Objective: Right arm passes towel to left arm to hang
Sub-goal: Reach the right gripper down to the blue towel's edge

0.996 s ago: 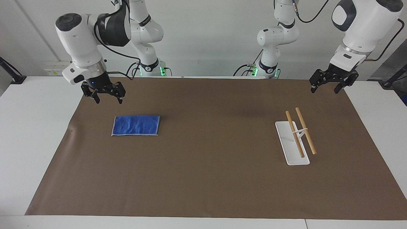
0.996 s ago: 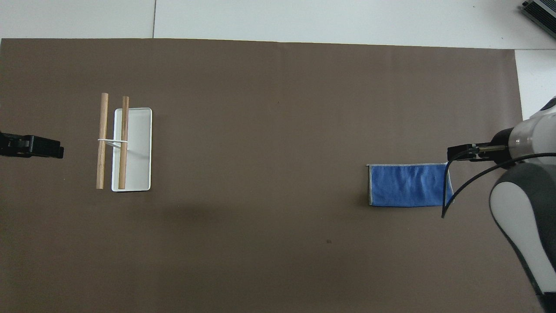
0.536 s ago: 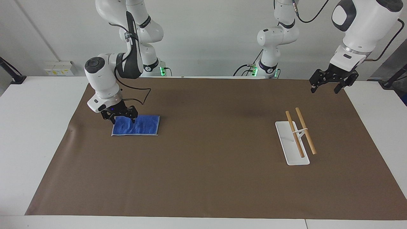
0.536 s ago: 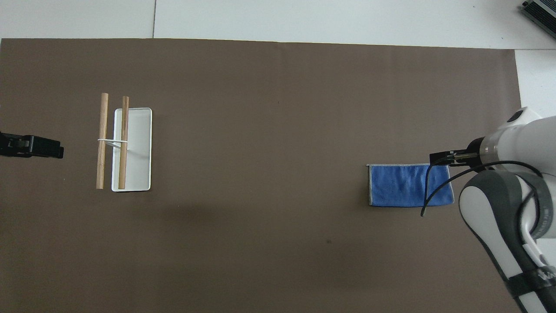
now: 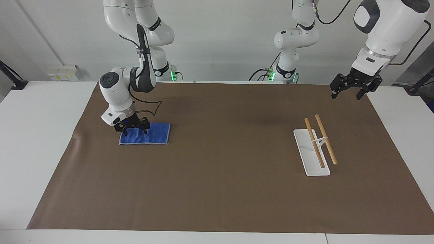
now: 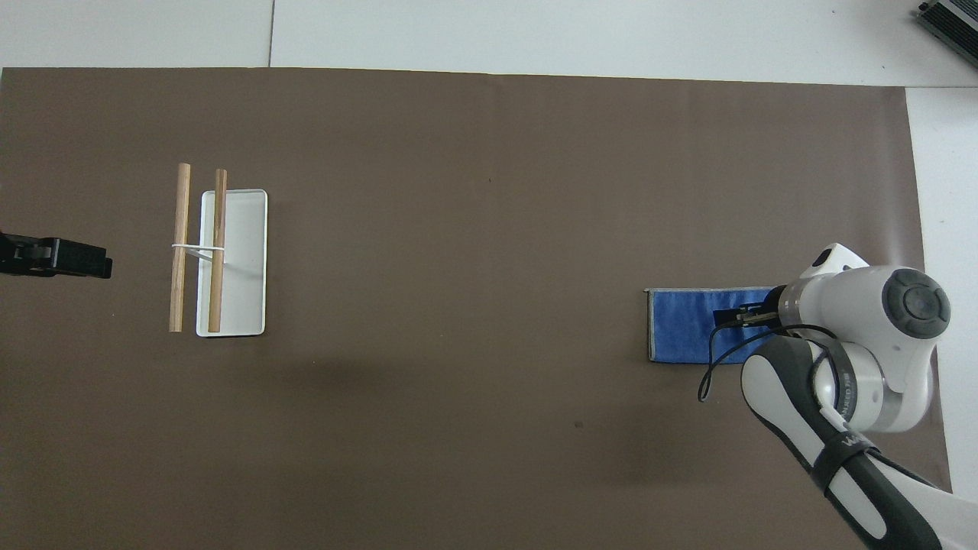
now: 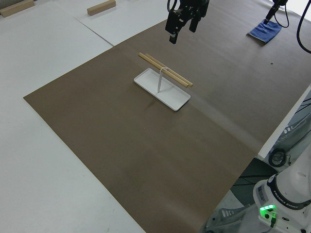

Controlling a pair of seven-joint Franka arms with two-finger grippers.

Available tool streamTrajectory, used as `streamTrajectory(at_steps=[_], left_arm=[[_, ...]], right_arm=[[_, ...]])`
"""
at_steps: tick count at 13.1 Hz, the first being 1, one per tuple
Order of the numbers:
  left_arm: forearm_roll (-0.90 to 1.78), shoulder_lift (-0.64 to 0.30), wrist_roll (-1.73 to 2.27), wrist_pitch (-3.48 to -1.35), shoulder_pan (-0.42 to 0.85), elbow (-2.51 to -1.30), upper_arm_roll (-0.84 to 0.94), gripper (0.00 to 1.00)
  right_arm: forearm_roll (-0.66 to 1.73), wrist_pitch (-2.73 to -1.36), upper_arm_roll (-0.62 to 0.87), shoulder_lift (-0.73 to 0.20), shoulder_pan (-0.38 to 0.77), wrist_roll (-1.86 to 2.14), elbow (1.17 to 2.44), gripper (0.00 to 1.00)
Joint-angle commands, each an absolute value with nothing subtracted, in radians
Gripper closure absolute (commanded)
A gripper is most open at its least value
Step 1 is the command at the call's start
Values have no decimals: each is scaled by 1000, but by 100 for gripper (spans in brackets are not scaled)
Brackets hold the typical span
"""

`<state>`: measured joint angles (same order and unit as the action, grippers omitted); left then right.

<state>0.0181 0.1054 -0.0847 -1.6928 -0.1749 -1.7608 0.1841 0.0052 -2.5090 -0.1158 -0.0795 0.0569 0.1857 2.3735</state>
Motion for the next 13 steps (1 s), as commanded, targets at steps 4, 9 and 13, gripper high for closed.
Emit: streamTrajectory(at_steps=[4,9,13], left_arm=[[6,129,-97,-1694,-175,-1784,181,0],[6,130,-97,-1694,-175,-1784,181,0],[6,129,-97,-1694,-175,-1784,181,0]], right_arm=[[29,-2597,-110,-94,38,233,2424,11],[84,-2536,-109,-74,52,183,2395,100],[117,-2462,-109,-55,54,138,2346,100]])
